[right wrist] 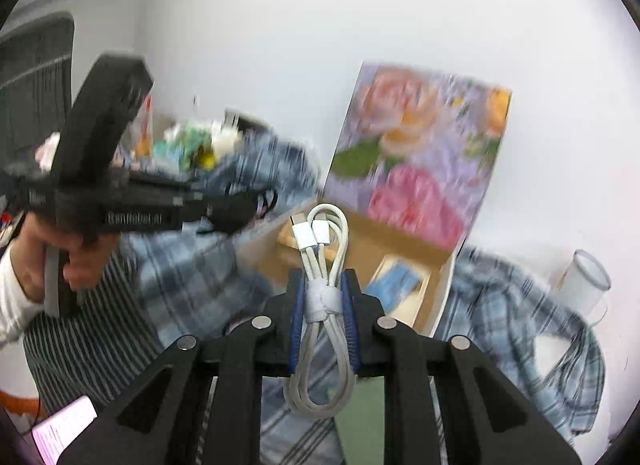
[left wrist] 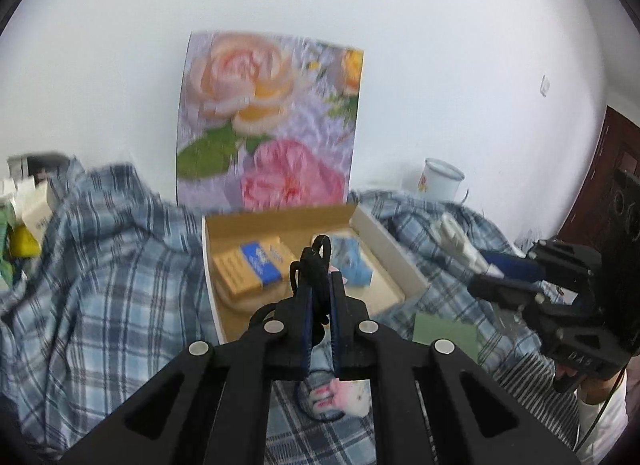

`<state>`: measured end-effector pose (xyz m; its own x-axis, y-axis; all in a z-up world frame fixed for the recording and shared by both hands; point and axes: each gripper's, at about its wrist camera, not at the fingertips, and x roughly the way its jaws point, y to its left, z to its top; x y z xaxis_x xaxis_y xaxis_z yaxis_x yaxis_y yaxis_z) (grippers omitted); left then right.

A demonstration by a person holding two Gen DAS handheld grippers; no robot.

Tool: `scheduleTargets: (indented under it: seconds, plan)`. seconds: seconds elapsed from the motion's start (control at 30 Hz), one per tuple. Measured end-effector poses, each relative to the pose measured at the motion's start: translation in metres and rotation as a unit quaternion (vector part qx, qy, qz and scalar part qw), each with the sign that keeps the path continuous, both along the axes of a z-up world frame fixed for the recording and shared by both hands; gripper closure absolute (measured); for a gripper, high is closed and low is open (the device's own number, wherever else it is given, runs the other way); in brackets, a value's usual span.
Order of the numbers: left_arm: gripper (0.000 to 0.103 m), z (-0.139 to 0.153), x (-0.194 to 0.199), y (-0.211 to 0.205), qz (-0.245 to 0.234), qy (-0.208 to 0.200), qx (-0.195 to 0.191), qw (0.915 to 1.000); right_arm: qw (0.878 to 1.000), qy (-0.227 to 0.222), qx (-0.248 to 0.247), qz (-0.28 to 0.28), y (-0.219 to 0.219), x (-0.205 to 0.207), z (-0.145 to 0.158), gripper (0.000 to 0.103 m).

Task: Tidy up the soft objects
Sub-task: 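Lift the cable and hair tie and carry both above the white box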

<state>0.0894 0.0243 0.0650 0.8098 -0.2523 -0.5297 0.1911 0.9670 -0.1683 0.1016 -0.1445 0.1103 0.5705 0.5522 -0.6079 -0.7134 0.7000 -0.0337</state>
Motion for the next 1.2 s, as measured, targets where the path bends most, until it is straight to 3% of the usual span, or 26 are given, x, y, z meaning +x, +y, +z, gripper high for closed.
scheduleTargets:
  seconds: [0.37, 0.77, 1.0, 1.2]
  plan:
    - [0.095, 0.065, 0.003, 0.000, 0.008, -0.075, -0.008, 0.9971, 0.994, -0.078, 0.082, -0.013, -0.002, 0.005, 0.077, 0.086]
    - [0.095, 0.116, 0.022, -0.016, 0.001, -0.132, 0.008, 0.9912, 0.983, -0.115, 0.142, -0.009, 0.017, 0.028, 0.113, 0.086]
    - [0.095, 0.120, 0.046, -0.022, 0.003, -0.141, 0.019, 0.9898, 0.976, -0.128, 0.171, -0.044, 0.013, 0.058, 0.126, 0.086]
    - [0.095, 0.086, 0.067, -0.023, 0.016, -0.133, 0.051, 0.9896, 0.978, -0.122, 0.152, -0.071, 0.018, 0.078, 0.101, 0.086]
